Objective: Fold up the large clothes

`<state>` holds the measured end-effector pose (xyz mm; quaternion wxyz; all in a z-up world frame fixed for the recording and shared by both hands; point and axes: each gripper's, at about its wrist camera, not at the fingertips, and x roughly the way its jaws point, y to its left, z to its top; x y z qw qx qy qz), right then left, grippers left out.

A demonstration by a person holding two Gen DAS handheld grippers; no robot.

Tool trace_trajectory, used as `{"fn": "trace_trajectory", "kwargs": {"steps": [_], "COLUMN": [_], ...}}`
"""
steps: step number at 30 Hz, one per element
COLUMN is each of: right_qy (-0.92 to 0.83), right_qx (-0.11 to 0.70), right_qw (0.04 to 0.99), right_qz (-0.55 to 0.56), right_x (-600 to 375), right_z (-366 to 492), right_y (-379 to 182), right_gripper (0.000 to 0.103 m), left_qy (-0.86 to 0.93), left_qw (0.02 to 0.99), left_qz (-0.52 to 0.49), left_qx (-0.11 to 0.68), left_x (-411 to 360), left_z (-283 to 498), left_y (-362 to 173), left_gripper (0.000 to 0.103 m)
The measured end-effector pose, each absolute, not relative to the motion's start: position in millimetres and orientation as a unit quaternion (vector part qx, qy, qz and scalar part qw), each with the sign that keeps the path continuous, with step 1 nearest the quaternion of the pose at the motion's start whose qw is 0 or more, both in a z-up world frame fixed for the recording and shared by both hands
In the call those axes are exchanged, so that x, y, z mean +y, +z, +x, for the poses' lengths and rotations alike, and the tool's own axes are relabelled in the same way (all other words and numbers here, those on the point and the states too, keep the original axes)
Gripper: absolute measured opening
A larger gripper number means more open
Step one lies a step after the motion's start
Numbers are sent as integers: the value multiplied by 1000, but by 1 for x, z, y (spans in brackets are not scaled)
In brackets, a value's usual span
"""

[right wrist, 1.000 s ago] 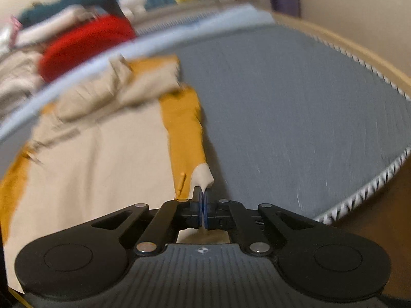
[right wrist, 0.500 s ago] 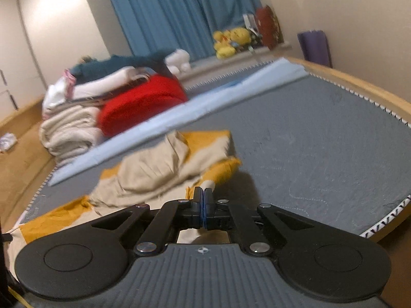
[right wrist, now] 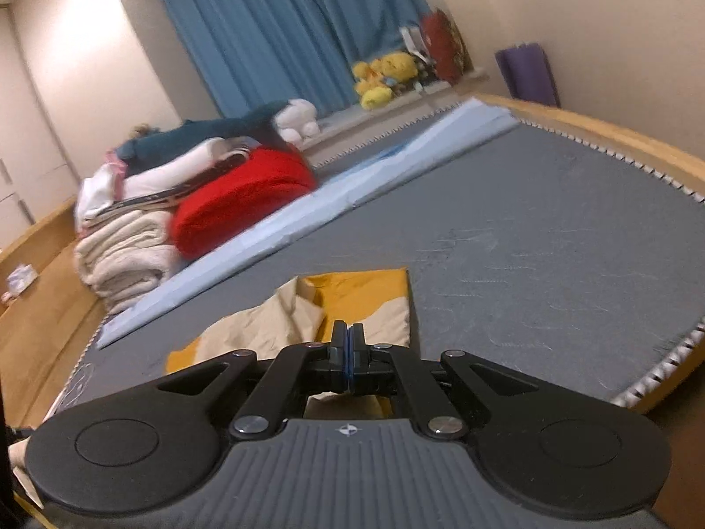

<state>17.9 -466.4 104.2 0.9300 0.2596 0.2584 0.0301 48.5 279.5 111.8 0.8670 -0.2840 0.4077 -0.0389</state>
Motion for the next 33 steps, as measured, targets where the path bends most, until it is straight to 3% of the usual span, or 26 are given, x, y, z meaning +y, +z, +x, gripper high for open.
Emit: {"fn": "trace_trajectory", "kwargs": {"steps": [3, 5, 7, 8, 9, 13, 15, 20, 23, 27, 33], "right_qy": [12, -17, -44, -59, -71, -64, -59, -17, 8, 9, 4], "right_qx": [279, 287, 282, 284, 289, 312, 359, 368, 400, 411, 434], "right_qw": [918, 922, 928, 928, 928, 921, 901, 912, 903, 900, 889], "right_qz": [280, 259, 241, 232, 226, 223, 234, 179, 158, 142, 146], "right_x": [-462, -455, -453, -453, -454, -454, -452, -426, -416, -406, -407], "right_z": [93, 133, 165, 177, 186, 201, 212, 234, 247, 255, 268], "right_y": [83, 73, 63, 57, 51, 10, -9, -28, -43, -50, -63], "right_gripper": [1, 5, 5, 7, 8, 14, 17, 28, 35, 53, 52], "left_qy": [-28, -22, -4, 2, 5, 44, 47, 54, 56, 53, 66], "left_qw": [850, 838, 822, 811, 803, 776, 787, 823, 823, 831, 834], "left_qz": [-322, -341, -369, -398, -426, -450, -428, -350, -320, -278, -266], "left_qx": [416, 426, 434, 428, 416, 440, 442, 444, 466, 480, 478], "left_x": [288, 294, 303, 309, 315, 319, 319, 308, 293, 272, 266], "left_z": [121, 161, 189, 196, 200, 202, 208, 223, 230, 236, 249], "left_y": [73, 53, 32, 22, 13, -19, -17, -14, -29, -37, -40], "left_gripper": [3, 10, 25, 41, 50, 50, 50, 61, 62, 62, 63]}}
